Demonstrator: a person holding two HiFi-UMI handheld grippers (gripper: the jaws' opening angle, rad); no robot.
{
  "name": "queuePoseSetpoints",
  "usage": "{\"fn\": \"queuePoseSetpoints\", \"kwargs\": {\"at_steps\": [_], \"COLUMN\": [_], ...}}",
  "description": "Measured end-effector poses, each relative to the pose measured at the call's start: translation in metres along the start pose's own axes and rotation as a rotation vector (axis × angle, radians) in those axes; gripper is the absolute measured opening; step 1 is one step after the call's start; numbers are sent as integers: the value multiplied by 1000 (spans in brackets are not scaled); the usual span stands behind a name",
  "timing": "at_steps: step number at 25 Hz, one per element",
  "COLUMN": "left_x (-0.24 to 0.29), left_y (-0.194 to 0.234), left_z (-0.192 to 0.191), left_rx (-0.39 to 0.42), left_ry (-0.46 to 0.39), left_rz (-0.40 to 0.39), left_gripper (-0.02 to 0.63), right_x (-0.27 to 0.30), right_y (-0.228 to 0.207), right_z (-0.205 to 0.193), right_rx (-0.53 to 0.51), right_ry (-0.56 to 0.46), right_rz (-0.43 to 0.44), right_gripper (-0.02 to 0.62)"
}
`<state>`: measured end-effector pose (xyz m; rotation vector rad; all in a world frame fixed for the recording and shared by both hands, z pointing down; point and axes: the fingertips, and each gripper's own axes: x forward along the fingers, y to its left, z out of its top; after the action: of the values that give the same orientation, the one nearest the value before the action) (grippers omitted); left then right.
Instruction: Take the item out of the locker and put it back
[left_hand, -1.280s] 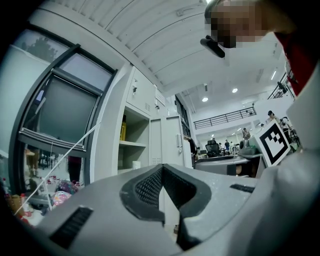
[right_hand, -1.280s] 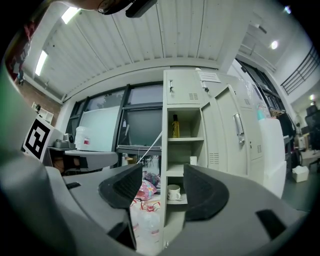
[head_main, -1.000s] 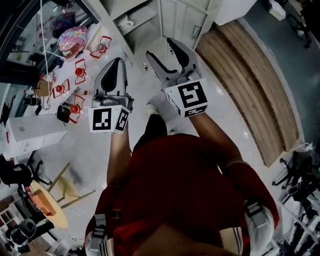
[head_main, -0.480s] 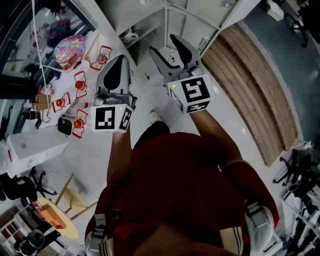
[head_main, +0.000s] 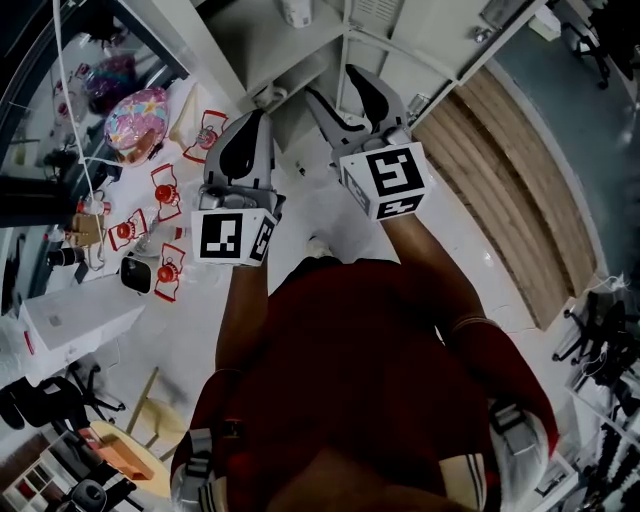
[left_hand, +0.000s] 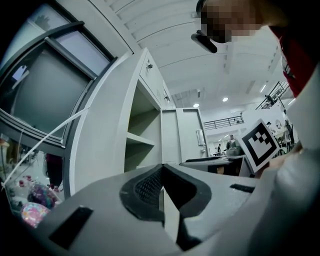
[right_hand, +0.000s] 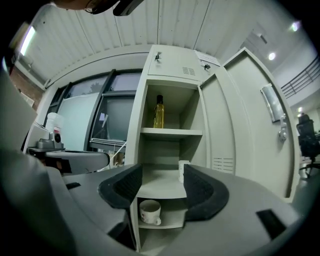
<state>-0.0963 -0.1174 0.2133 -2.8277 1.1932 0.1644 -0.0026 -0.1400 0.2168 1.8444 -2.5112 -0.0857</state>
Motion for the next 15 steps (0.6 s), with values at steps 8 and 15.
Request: {"fn": "queuePoseSetpoints", "kwargs": {"at_steps": [8,15], "left_x": [19,33], "left_y": [11,13], "left_z": [-8,-13], "left_rx": [-15,-29], "left_ry": [-9,-2], "left_rz": [-64,-85], "left_gripper": [6,6], "right_x": [32,59], "right_y": [-13,-30], "right_z": [-8,-16], "right_rx": [15,14], "right_ry": [19,60], "right_rz": [-49,-68], "right_gripper": [233,235]}}
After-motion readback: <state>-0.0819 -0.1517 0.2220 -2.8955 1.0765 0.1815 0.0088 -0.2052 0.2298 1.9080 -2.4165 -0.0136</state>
